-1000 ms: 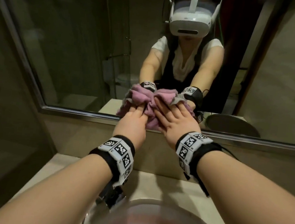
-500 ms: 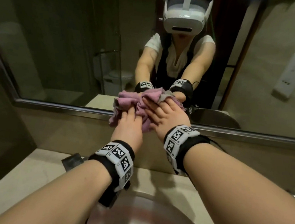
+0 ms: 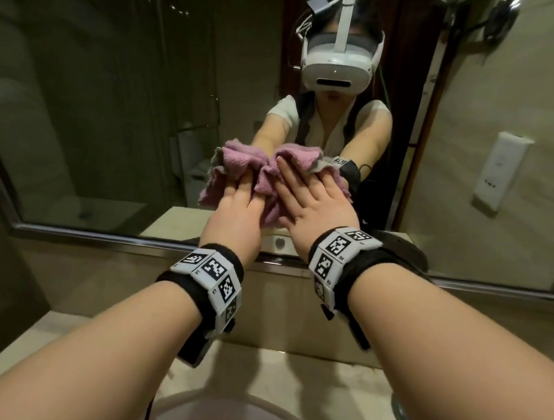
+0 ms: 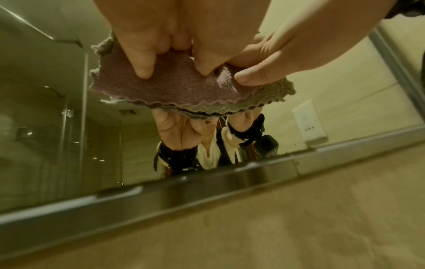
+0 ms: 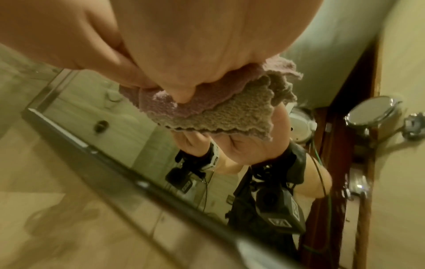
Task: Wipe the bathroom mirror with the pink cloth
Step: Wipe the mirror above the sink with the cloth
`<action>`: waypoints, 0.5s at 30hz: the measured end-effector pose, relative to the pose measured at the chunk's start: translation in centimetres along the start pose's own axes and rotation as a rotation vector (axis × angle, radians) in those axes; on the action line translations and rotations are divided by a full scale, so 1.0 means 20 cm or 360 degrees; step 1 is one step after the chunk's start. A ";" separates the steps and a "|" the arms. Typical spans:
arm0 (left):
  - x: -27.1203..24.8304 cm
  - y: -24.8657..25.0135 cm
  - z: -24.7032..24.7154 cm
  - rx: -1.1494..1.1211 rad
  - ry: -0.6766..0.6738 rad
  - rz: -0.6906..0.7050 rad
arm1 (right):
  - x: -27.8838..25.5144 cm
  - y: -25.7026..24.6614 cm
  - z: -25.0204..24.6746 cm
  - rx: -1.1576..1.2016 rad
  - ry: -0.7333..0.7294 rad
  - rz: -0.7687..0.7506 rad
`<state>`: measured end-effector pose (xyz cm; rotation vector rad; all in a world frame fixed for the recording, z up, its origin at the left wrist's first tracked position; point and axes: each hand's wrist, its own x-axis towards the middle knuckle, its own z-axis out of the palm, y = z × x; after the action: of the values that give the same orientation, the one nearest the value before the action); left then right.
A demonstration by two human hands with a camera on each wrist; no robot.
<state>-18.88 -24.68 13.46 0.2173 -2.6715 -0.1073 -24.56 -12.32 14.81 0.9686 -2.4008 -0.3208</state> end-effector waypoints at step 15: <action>-0.24 0.10 0.39 0.0087 -0.0343 0.0169 | -0.36 -0.08 0.45 0.0094 -0.0333 -0.0015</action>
<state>-18.46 -21.64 4.59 0.0849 -2.8966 -0.0252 -24.23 -8.30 3.97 1.0168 -2.6084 -0.3734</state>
